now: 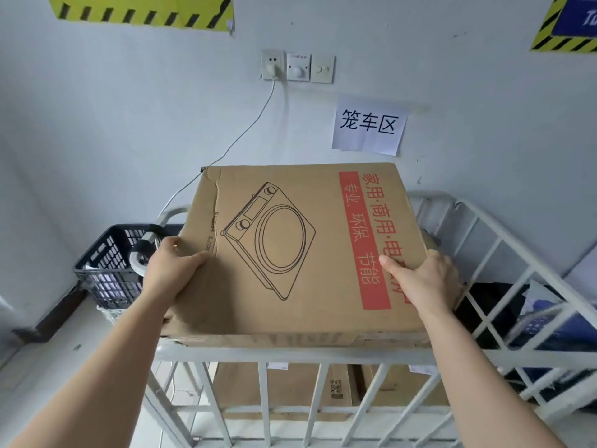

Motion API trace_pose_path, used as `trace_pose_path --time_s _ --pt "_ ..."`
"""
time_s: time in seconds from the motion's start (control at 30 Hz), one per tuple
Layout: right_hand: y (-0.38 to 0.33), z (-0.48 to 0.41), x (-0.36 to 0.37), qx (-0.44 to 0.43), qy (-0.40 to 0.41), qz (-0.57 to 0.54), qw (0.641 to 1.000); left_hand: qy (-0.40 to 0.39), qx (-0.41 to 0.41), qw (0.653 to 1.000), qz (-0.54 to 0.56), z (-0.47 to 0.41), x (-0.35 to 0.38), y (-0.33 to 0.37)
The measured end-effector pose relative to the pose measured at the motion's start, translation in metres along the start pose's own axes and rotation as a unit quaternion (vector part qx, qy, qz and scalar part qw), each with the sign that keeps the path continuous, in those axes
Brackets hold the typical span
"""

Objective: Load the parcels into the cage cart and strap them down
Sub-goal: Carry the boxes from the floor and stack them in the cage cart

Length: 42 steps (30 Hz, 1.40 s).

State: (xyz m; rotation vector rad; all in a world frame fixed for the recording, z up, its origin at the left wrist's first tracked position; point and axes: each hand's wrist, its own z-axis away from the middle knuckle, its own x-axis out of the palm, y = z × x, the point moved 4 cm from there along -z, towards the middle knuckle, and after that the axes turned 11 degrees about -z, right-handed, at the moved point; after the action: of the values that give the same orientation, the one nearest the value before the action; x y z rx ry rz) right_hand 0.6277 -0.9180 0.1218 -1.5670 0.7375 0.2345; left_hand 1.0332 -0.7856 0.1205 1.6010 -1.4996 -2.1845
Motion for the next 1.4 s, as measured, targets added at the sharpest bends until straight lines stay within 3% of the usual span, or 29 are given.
trace_pose_path --time_s 0.13,0.47,0.8,1.4 --pt "0.012 -0.054 0.061 0.030 -0.046 -0.025 0.998 -0.008 -0.026 1.000 -0.010 -0.052 0.040 0.002" --pt "0.081 -0.121 0.177 0.102 -0.148 0.081 0.980 -0.074 -0.115 0.986 -0.093 -0.120 0.147 -0.044" --pt "0.163 -0.104 0.247 0.177 -0.211 0.216 0.937 -0.175 -0.184 0.958 -0.137 -0.132 0.232 -0.124" --pt "0.297 -0.042 0.353 0.297 -0.262 0.251 0.883 -0.261 -0.204 0.918 -0.219 -0.162 0.344 -0.264"
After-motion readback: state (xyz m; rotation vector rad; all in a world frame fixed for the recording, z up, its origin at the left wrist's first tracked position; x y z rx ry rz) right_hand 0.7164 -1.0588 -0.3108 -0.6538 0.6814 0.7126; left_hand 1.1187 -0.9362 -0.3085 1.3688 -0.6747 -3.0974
